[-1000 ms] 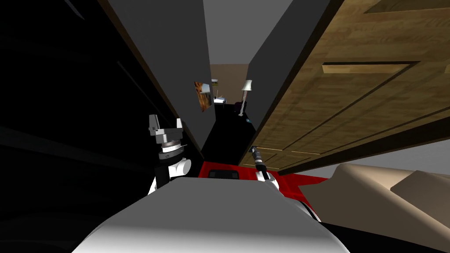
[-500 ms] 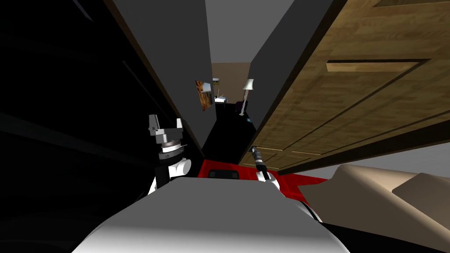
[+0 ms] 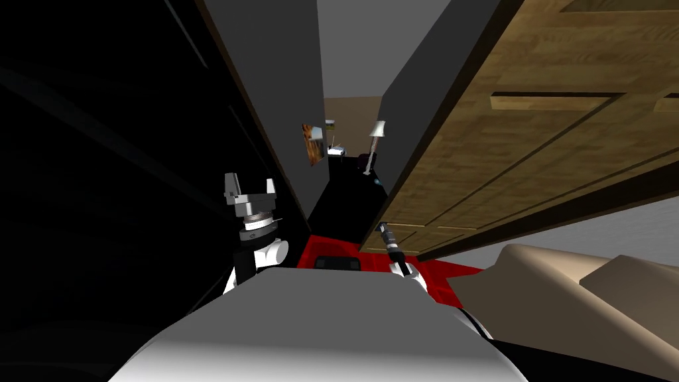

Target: Pull the door open

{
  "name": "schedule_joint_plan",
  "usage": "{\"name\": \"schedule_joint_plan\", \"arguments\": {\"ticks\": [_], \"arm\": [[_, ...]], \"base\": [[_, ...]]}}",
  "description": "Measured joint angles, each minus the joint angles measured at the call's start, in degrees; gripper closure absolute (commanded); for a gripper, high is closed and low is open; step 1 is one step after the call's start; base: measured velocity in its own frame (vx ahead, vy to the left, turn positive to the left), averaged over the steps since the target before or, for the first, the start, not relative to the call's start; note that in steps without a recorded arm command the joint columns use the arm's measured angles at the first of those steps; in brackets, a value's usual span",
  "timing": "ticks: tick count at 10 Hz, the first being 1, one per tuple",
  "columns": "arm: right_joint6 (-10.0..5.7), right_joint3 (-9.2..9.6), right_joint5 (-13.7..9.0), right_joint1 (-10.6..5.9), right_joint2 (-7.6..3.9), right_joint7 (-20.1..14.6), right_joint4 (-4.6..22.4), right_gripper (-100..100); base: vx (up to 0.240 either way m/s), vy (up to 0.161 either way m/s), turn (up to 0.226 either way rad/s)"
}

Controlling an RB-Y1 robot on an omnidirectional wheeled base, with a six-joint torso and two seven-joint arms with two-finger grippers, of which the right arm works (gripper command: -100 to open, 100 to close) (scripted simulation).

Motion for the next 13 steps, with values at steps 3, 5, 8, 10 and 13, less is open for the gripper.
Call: {"name": "schedule_joint_plan", "arguments": {"ticks": [3,5,8,10,13], "arm": [[-1.05,1.21,1.4,1.60,-1.19,-2.3,-1.4,100],[-1.87,1.51,1.9,2.35,-1.72,-2.9,-1.2,100],[-5.49,2.37,3.4,4.55,-3.11,-4.9,-1.6,100],[-8.67,2.87,4.4,5.23,-4.23,-6.1,-0.1,100],[-10.71,3.30,5.3,6.79,-5.20,-7.2,0.2,100]], "base": [[-0.159,-0.035,0.051],[-0.152,-0.054,0.108],[-0.193,-0.093,0.112],[-0.199,-0.064,0.080],[-0.124,-0.043,0.076]]}}
